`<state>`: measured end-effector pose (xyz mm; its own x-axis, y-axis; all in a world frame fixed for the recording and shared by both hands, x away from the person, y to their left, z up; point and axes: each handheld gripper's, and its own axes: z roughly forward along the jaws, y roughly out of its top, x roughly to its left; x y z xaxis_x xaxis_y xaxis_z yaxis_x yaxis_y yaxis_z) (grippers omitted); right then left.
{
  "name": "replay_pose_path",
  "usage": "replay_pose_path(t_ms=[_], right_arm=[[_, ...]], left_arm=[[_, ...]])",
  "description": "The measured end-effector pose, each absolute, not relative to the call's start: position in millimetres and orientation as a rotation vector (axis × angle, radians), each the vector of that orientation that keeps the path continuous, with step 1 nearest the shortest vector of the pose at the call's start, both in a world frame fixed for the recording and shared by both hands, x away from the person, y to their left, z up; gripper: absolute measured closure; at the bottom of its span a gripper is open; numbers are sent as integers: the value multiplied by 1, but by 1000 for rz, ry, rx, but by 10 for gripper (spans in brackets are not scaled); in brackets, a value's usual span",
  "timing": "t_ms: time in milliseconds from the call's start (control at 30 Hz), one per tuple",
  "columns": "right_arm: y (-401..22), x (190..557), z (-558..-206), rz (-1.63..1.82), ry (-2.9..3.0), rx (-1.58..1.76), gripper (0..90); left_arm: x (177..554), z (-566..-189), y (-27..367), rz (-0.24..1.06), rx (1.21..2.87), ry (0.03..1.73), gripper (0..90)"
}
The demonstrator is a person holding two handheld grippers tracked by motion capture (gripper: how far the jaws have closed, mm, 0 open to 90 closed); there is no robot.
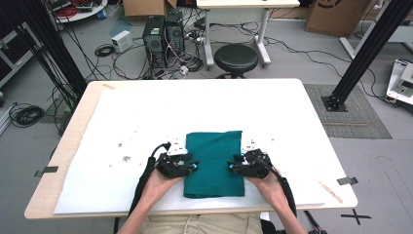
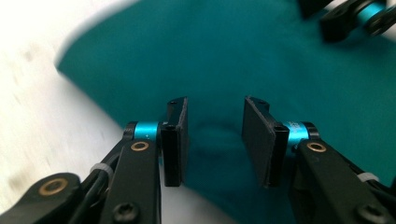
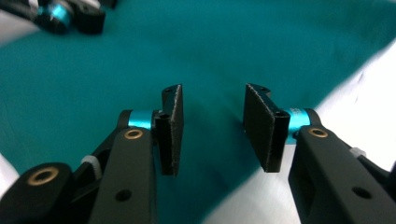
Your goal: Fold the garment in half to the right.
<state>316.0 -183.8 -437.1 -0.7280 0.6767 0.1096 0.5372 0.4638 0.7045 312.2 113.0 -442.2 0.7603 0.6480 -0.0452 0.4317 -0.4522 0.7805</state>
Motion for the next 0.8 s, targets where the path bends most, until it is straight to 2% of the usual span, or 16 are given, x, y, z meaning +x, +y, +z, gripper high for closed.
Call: replay_pose_path(t_ms=[133,200,300,400,533,667,767,800], right_arm=[[-191,310,-440,1089,2501,1051,625],[-192,307,-436,1083,2486,1072,593],[-190,295,-428,1167,2487,1051,569],[-181,277,-426,1208,2532,975,564],[-177,266,-437,1093,2602,946,591],[-185,268,-438,1116,2636,976,590],[-187,283,-426,1160,2546,1008,548],[-187,291,-421,1184,2502,1023,542]], left_arm=[[305,-440,121,329,2110,828,599],[299,-437,126,298,2070,825,583],[283,-430,128,257,2038,730,561],[267,-431,127,228,2079,642,549],[258,-444,126,244,2163,618,550],[269,-434,131,233,2127,627,562],[297,-417,131,324,1979,725,607],[310,-412,129,401,1925,789,625]])
